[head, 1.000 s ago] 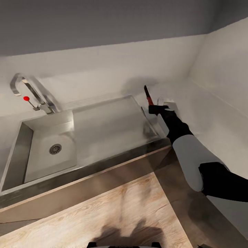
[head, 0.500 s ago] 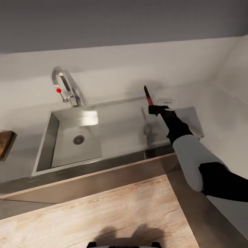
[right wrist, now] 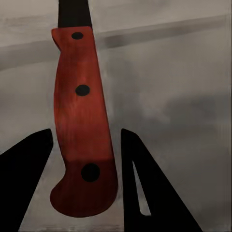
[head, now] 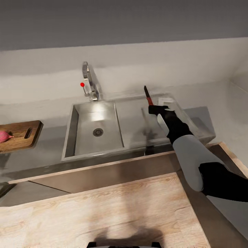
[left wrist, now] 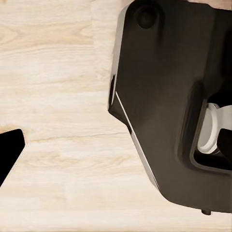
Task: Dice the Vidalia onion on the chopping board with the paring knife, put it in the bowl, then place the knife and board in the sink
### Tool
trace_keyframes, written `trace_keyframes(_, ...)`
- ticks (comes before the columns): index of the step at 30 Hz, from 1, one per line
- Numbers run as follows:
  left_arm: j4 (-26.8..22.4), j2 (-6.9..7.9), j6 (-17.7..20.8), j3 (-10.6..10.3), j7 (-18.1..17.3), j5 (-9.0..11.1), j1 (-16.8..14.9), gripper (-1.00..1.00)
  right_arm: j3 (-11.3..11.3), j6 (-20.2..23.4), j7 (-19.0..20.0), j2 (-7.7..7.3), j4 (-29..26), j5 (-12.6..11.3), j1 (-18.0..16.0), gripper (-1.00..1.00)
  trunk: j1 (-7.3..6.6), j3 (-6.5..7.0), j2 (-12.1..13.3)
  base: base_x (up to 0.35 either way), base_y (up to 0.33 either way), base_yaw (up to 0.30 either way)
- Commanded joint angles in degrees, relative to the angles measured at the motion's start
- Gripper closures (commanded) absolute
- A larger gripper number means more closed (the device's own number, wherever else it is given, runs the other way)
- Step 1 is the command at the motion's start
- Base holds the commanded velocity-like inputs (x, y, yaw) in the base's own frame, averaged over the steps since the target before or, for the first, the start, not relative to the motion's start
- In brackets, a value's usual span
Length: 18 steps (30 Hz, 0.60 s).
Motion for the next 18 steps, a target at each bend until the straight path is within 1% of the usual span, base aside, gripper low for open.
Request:
trace_keyframes(1, -0.1, 0.0, 0.0, 0.1, -0.6, 0.6, 0.0, -1.0, 0.3, 0.3, -0.5, -0.03, -0.1, -0.5, 0.0, 1.0, 0.02, -0.08, -0.1, -0.15, 0.264, 0.001)
trace_keyframes(7, -0.1, -0.01, 0.0, 0.1, -0.6, 0.6, 0.0, -1.0, 0.3, 0.3, -0.5, -0.06, -0.1, -0.5, 0.0, 1.0, 0.02, -0.08, -0.1, -0.138, 0.272, 0.004)
trace_keyframes(13, -0.1, 0.01, 0.0, 0.1, -0.6, 0.6, 0.0, -1.0, 0.3, 0.3, -0.5, -0.1, -0.1, -0.5, 0.0, 1.0, 0.02, -0.08, -0.1, -0.127, 0.276, 0.125)
trace_keyframes(18, -0.1, -0.01, 0.0, 0.1, -0.6, 0.6, 0.0, -1.0, 0.3, 0.1, -0.5, -0.07, -0.1, -0.5, 0.0, 1.0, 0.02, -0.08, -0.1, -0.127, 0.277, 0.033)
